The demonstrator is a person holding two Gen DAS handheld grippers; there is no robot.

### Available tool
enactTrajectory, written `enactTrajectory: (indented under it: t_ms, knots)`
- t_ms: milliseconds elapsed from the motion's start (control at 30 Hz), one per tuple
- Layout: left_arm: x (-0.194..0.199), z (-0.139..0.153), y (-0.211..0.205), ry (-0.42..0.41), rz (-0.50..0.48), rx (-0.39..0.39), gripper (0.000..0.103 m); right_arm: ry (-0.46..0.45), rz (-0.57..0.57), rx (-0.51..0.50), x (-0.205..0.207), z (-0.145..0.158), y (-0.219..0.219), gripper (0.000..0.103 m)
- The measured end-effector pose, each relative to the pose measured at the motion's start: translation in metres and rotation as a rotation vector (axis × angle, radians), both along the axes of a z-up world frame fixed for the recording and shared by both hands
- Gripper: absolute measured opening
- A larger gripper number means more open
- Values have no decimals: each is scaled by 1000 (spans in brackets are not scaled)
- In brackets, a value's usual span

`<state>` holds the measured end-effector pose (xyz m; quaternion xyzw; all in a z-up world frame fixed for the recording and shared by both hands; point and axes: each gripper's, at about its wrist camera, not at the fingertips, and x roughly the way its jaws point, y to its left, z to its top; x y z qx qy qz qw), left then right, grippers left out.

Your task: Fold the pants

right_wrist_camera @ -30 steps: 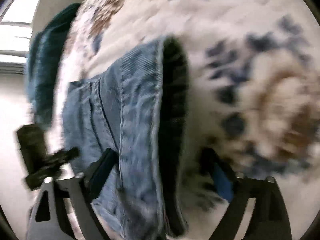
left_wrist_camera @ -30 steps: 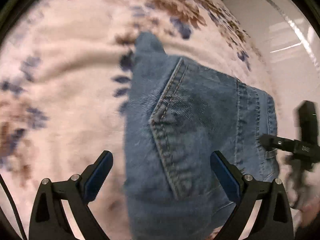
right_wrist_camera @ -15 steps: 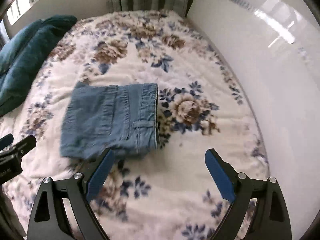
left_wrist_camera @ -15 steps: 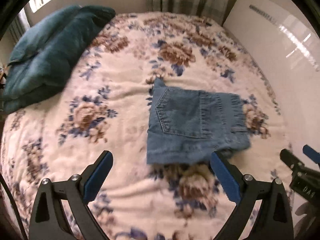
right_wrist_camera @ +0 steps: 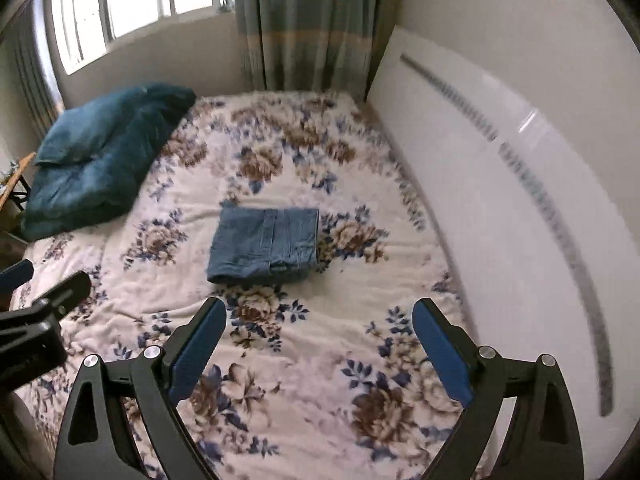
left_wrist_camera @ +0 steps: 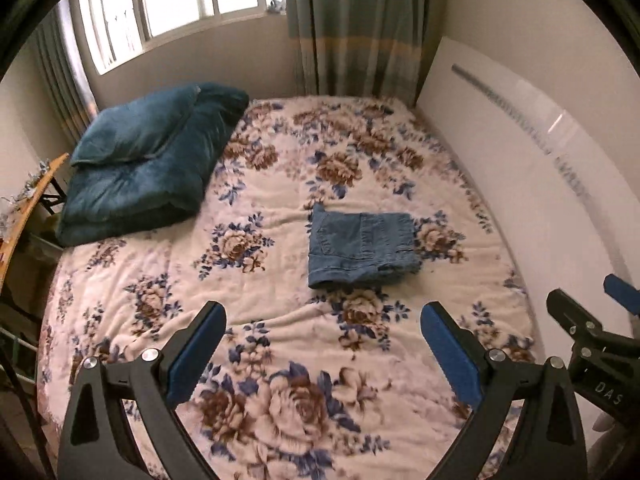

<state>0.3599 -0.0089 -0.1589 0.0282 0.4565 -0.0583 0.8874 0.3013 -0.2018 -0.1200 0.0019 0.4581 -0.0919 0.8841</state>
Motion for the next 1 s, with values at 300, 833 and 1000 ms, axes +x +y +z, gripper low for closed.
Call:
enactTrajectory:
  t_ms: [300, 833, 1000]
  knots:
    - [-96, 88, 1, -84, -7, 12, 100, -107, 44, -12, -123, 128, 19, 96]
    - [-196, 156, 25, -147, 62, -10, 100, -154, 89, 13, -242, 212, 31, 96]
    - [-207, 164, 29, -170, 64, 2, 100, -169, 103, 24, -256, 226, 31, 97]
